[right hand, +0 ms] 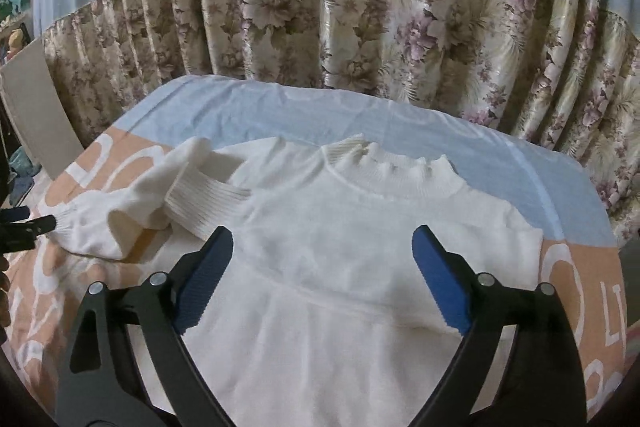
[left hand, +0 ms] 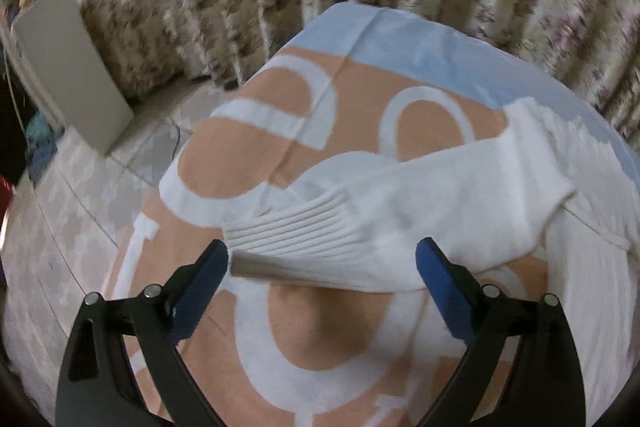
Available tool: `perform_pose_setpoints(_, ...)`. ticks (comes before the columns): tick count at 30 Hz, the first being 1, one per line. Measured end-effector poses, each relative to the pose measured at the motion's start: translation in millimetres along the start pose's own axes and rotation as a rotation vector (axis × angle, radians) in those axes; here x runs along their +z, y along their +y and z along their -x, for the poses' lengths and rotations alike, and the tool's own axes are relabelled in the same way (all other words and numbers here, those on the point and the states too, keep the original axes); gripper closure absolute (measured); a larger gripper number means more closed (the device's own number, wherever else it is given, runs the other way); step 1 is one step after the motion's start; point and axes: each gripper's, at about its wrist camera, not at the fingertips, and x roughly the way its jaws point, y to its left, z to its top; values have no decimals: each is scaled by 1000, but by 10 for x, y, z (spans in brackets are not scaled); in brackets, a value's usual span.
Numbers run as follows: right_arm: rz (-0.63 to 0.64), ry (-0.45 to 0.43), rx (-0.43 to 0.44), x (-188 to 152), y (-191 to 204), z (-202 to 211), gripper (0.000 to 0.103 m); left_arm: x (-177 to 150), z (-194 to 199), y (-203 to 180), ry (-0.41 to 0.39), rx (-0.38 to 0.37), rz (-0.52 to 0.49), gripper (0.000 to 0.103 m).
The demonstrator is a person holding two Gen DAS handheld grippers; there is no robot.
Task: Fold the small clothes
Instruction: 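Move the left gripper to the other sleeve cuff and close on it, then lift the cuff with the left gripper and fold the sleeve across the body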
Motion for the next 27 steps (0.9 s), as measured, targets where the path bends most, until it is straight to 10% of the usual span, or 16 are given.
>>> perform_pose_setpoints(8,-28,20,-30,-72,-210,-63,12,-51,-264,51,29,79,32,41)
perform_pose_setpoints(14,-18,16,-56,-106,-283,-51,12,36,-299,9,16,77,-8,94)
perform_pose_setpoints(27,-63,24,-47,-175,-465,-76,12,127,-80,101,15,-53,14,97)
